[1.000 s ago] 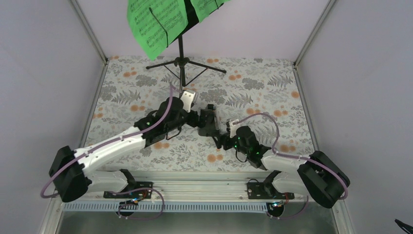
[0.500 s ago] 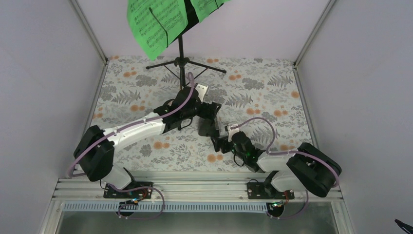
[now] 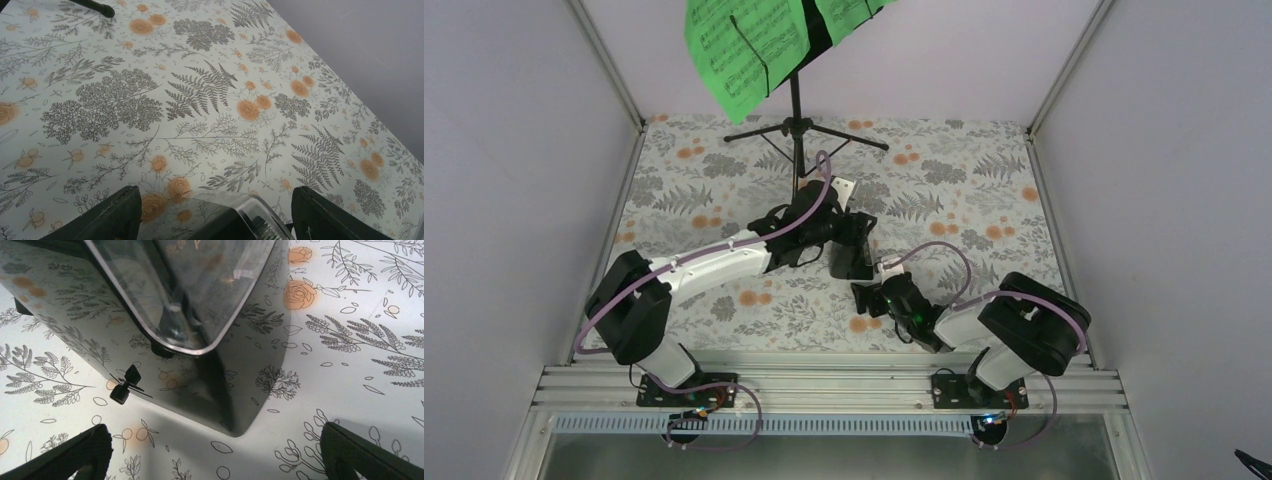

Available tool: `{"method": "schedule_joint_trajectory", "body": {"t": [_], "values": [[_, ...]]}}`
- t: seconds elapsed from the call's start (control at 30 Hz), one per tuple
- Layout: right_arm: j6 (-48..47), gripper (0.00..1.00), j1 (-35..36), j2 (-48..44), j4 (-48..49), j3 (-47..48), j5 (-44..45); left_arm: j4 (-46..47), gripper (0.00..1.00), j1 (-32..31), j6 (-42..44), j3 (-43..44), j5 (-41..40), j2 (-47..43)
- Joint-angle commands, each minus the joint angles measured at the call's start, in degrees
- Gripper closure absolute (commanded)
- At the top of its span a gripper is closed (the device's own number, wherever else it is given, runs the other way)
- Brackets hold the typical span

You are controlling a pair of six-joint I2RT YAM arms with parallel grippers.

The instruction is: Pack up the instrument practice props

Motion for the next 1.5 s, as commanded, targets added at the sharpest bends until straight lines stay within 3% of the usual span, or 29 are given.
{"method": "schedule_joint_trajectory", "body": {"t": [0.0, 0.47, 0.8, 0.9, 1.1, 1.23, 1.37, 1.47], "values": [[0.9, 0.01, 1.7, 2.2, 2.6, 1.8, 5.6, -0.5, 0.27, 0.1, -1.3, -1.1, -0.5, 0.5], [4.2, 0.00, 2.8, 8.2, 3.2, 4.6, 9.8, 0.5, 0.30, 0.0, -2.7, -4.8, -0.3, -1.6], [0.9, 0.00, 2.9, 13.6, 2.6, 7.8, 12.9, 1.3, 0.34, 0.0, -2.0, -4.6, 1.6, -1.2], [0.3, 0.07, 2.9, 14.1, 3.4, 7.9, 12.7, 1.5, 0.35, 0.0, -1.8, -4.6, 2.0, -1.1], [0.7, 0.36, 3.0, 13.6, 4.0, 7.0, 12.2, 2.0, 0.36, 0.0, -1.9, -5.0, 2.8, -0.5], [0.9, 0.46, 3.1, 12.1, 4.0, 6.2, 12.3, 2.1, 0.37, 0.0, -1.9, -5.0, 3.0, -0.4], [1.0, 0.50, 3.1, 10.7, 3.8, 5.7, 12.2, 2.2, 0.37, 0.0, -1.8, -5.0, 3.0, -0.4], [0.8, 0.40, 3.1, 9.2, 2.7, 5.4, 11.7, 2.1, 0.35, 0.1, -1.3, -5.0, 2.9, -0.8]]}}
